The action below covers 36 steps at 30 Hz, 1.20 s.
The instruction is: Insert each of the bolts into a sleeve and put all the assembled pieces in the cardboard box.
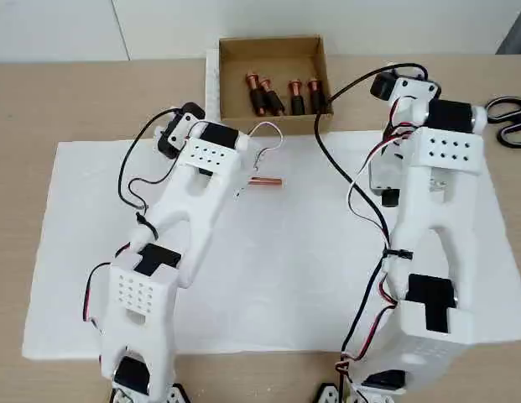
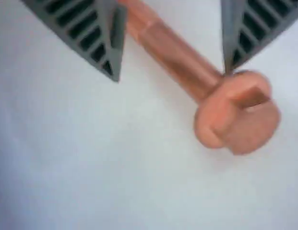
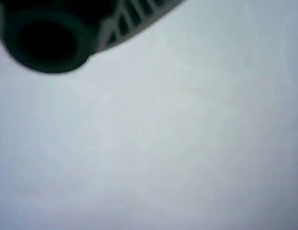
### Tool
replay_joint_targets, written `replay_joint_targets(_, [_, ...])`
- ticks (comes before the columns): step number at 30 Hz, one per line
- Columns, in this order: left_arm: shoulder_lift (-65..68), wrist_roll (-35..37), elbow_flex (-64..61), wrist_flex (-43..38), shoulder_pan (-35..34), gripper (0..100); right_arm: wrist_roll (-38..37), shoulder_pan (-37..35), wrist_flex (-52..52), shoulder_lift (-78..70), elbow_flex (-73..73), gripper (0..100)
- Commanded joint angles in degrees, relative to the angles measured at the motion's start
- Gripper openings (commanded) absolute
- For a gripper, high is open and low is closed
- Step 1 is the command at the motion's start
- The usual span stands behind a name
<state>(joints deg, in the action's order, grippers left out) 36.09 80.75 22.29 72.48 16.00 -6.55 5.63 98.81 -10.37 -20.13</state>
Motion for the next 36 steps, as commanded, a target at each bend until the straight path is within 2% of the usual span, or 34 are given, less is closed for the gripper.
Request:
replay_joint_targets(1, [-0.5,0.3,2.2,-0.8,-0.1,13,0.0,0.3,0.8,3.5,-0.3,0.3])
replay_joint_targets(11, [4.8,0.4,2.0,-0.8,-0.4,13,0.0,0.4,0.8,3.6,-0.2,0.3])
replay_joint_targets(14, [4.0,0.4,2.1,-0.5,-0.4,11,0.0,0.4,0.8,3.6,-0.2,0.3])
replay_joint_targets(18, [2.5,0.4,2.1,-0.4,-0.3,0,0.0,0.4,0.8,3.6,-0.2,0.3])
replay_joint_targets(27, [-5.5,-1.1,2.1,4.1,1.8,0,0.1,0.4,0.8,3.4,-0.2,0.3])
replay_joint_targets(30, [-9.9,-10.1,2.1,5.5,1.9,0,0.1,0.4,0.8,3.5,-0.2,0.3])
replay_joint_targets(36, [-18.1,-37.7,2.0,9.7,0.3,0,0.1,0.2,0.8,3.6,-0.2,0.3])
